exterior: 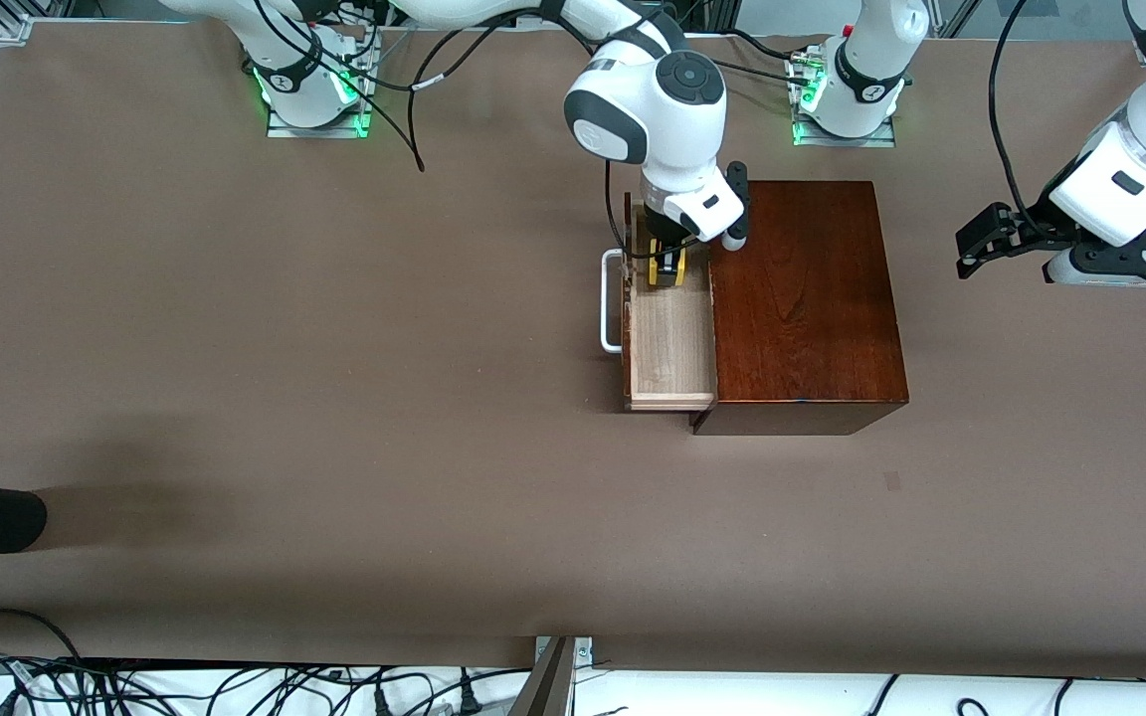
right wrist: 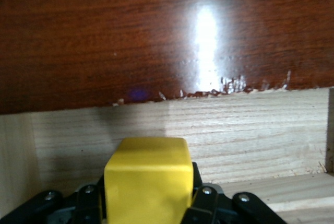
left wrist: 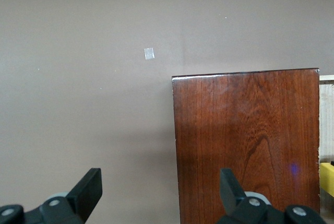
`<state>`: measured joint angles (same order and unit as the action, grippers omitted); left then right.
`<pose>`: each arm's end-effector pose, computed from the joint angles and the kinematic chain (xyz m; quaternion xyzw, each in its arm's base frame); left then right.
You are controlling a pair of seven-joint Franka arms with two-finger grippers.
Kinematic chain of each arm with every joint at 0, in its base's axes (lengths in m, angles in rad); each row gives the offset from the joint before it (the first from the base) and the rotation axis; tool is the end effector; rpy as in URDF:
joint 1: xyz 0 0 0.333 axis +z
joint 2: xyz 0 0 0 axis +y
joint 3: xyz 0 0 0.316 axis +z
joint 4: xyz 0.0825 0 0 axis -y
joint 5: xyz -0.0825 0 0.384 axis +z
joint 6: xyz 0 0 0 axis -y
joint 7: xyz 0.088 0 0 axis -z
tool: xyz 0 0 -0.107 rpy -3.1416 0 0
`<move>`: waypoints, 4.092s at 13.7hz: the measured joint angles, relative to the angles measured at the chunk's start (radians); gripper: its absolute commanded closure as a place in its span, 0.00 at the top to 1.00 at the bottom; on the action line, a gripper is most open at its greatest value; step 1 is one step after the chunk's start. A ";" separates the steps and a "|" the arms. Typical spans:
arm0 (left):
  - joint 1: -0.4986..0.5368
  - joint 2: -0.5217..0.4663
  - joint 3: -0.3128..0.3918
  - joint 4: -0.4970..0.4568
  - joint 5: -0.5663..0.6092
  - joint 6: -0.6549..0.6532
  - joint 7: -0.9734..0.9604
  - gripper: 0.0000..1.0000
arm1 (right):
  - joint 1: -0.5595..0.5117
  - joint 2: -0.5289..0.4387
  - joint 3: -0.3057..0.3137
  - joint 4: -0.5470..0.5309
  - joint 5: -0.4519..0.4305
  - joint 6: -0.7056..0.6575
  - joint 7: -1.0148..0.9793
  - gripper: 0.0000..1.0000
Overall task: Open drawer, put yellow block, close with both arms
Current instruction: 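Lower the cube into the drawer and open the right gripper, then withdraw the right gripper while the left gripper moves toward the drawer, then lower the left gripper beside the drawer front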
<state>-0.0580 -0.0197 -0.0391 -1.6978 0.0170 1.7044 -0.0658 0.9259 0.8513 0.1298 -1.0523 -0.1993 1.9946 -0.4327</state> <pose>0.5552 -0.0527 0.5868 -0.9997 0.0167 -0.0138 0.0077 0.4242 0.6543 0.3364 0.7257 0.6849 0.0596 0.0281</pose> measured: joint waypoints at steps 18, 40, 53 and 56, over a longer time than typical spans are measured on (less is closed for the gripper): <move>0.000 0.000 0.000 0.000 0.000 -0.001 0.000 1.00 | -0.023 0.018 -0.032 0.045 -0.026 -0.020 -0.040 1.00; -0.377 0.427 -0.184 0.335 -0.425 -0.146 0.334 1.00 | -0.743 -0.783 -0.113 -0.451 0.243 -0.302 0.014 1.00; -0.600 0.723 -0.181 0.344 -0.025 0.336 0.833 1.00 | -0.750 -0.887 -0.217 -0.607 0.245 -0.353 0.237 1.00; -0.624 0.727 -0.174 0.284 0.102 0.327 0.823 1.00 | -0.747 -0.887 -0.216 -0.593 0.231 -0.366 0.238 1.00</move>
<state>-0.6822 0.7070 -0.2128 -1.4137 0.1189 2.0316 0.7575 0.1790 -0.0355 -0.0863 -1.6455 0.0319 1.6282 -0.1951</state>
